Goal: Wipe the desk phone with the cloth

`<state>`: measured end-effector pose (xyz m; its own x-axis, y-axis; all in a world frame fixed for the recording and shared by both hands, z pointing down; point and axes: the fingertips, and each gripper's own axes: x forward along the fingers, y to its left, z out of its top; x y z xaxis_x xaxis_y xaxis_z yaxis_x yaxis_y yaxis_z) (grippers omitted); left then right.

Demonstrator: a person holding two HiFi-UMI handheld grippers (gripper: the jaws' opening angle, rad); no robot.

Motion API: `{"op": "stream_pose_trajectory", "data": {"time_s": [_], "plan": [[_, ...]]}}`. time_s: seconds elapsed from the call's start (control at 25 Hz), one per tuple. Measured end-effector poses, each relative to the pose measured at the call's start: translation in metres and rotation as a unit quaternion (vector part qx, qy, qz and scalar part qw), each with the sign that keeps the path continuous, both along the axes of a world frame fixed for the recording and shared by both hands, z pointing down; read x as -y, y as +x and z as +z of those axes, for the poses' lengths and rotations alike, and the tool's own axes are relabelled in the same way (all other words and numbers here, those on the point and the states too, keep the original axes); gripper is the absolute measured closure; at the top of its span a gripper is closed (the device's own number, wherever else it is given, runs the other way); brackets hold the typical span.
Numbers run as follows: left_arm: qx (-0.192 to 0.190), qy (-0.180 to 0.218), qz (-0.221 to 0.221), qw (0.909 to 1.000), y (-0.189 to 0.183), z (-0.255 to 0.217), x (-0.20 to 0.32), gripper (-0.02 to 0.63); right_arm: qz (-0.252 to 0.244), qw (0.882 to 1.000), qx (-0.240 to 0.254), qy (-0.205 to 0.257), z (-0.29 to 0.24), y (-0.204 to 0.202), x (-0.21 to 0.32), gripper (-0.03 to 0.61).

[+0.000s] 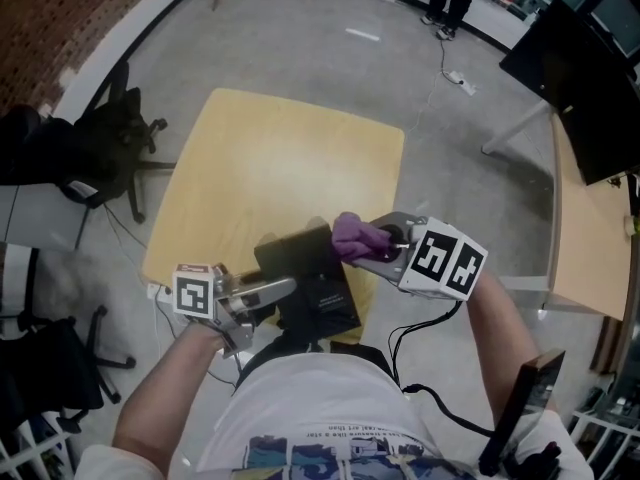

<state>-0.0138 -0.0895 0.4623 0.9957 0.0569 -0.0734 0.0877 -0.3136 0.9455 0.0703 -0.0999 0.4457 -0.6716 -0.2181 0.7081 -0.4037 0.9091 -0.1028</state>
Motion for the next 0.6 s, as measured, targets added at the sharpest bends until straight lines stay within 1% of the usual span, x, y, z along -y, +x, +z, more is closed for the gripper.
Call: {"op": "stream_pose_trajectory", "data": {"time_s": [0.12,0.2,0.24,0.32,0.4,0.52,0.6], "plan": [[0.005,-0.002,0.015,0.9999,0.0,0.006,0.005,0.431,0.043,0.999,0.009,0.025,-0.005,0.001,0.024,0.476],[0.01,-0.004,0.023,0.9997,0.001,0.01,0.009,0.431,0.095,0.994,0.03,0.047,-0.015,0.009,0.041,0.476],[0.013,-0.003,0.028,0.9995,0.002,0.012,0.011,0.431,0.129,0.989,0.042,0.058,-0.02,0.016,0.048,0.476],[0.019,0.001,0.04,0.999,0.004,0.019,0.018,0.431,0.2,0.975,0.059,0.081,-0.027,0.036,0.059,0.476],[0.026,0.005,0.051,0.9984,0.009,0.029,0.026,0.431,0.263,0.958,0.063,0.097,-0.028,0.059,0.059,0.476],[0.033,0.007,0.065,0.9973,0.02,0.047,0.04,0.431,0.326,0.938,0.048,0.104,-0.022,0.087,0.042,0.476],[0.034,0.012,0.074,0.9966,0.031,0.061,0.05,0.431,0.359,0.927,0.044,0.094,-0.017,0.099,0.023,0.476]]}}
